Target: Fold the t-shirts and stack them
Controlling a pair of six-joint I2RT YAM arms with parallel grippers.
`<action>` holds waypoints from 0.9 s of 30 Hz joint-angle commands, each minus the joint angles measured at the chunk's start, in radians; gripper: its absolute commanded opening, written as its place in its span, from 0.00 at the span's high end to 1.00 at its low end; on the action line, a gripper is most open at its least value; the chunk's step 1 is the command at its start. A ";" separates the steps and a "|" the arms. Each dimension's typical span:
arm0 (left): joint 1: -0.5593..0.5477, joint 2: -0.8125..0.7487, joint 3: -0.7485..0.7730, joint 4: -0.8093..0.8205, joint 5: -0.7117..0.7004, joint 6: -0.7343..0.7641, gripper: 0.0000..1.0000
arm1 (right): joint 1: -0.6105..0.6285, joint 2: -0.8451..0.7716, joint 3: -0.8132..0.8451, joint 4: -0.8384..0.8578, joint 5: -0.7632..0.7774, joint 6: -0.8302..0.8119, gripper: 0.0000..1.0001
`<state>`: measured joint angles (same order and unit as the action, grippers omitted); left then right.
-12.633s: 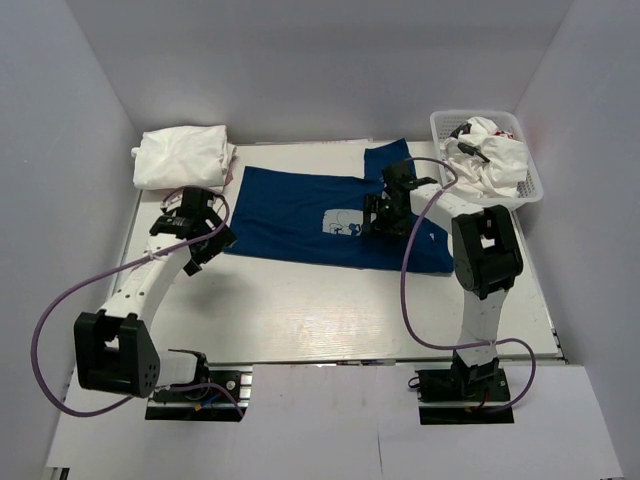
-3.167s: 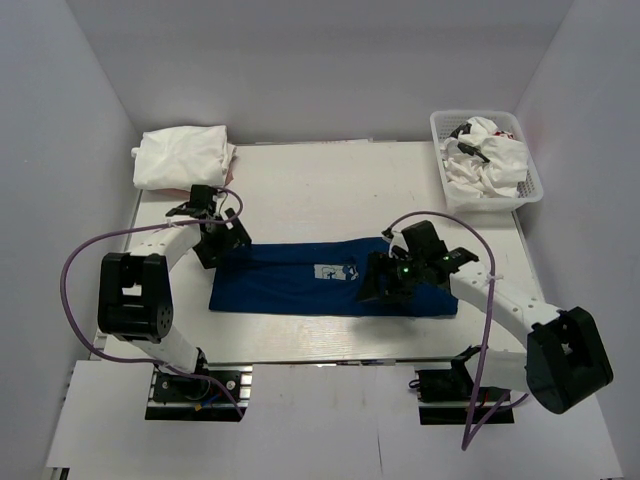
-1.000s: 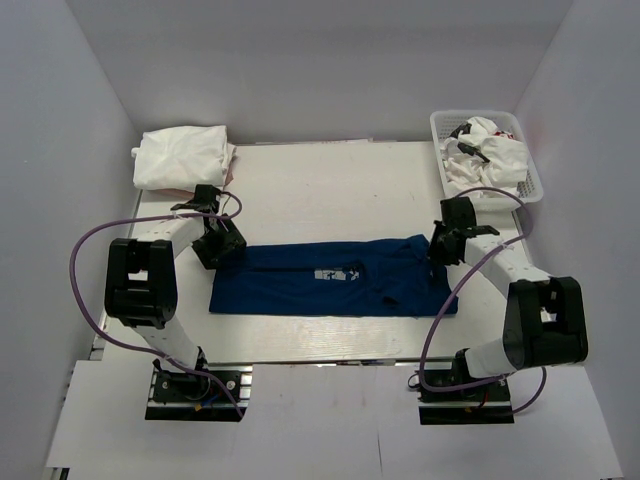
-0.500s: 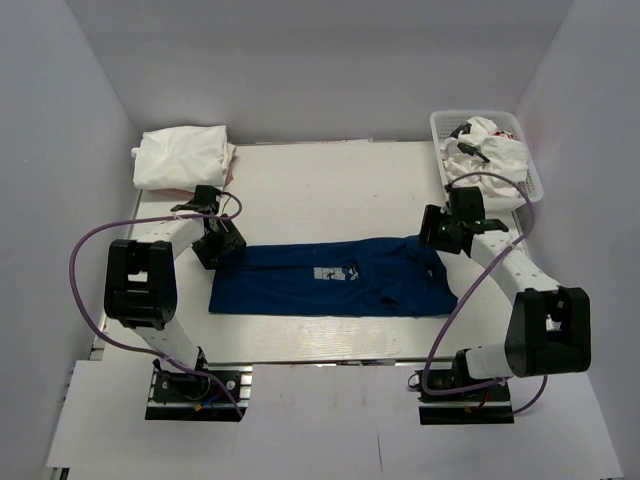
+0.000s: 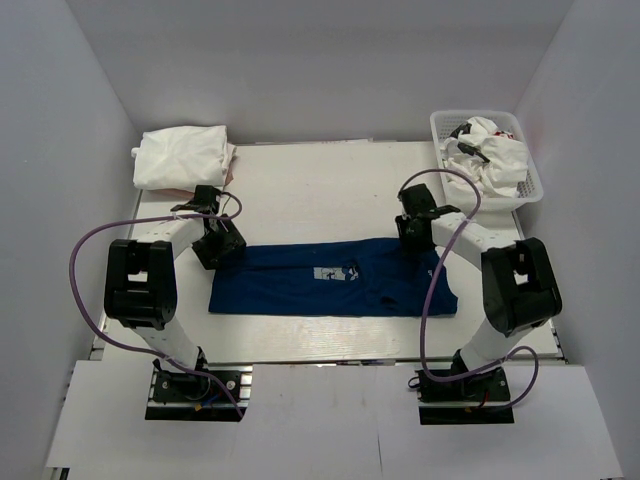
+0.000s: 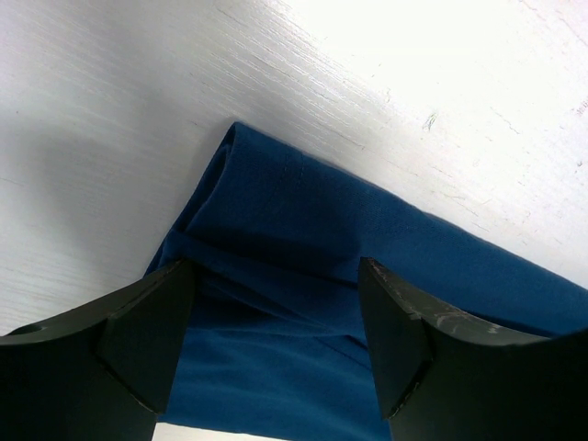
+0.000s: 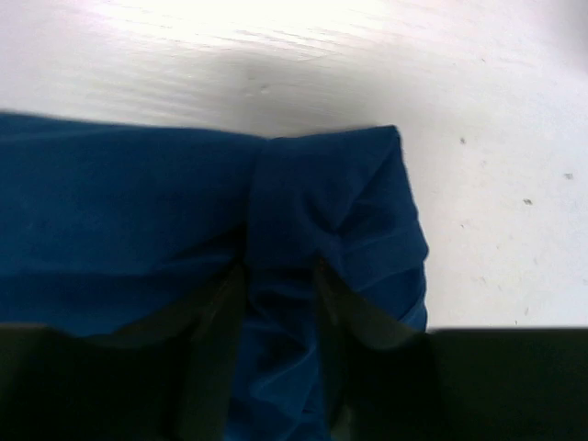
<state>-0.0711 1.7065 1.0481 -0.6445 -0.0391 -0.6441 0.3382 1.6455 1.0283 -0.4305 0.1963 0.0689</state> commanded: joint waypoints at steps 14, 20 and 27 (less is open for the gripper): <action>0.008 0.051 -0.046 -0.009 -0.088 0.020 0.18 | -0.062 -0.076 0.032 0.035 0.118 0.233 1.00; 0.008 0.051 -0.056 -0.009 -0.097 0.020 0.18 | -0.181 -0.110 -0.051 0.061 -0.166 0.284 1.00; 0.008 0.061 -0.047 -0.020 -0.107 0.020 0.18 | -0.323 -0.190 -0.220 0.342 -0.639 0.279 1.00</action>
<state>-0.0742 1.7096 1.0470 -0.6430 -0.0677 -0.6441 0.0505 1.4994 0.8516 -0.2619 -0.1730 0.3397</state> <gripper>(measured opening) 0.815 0.012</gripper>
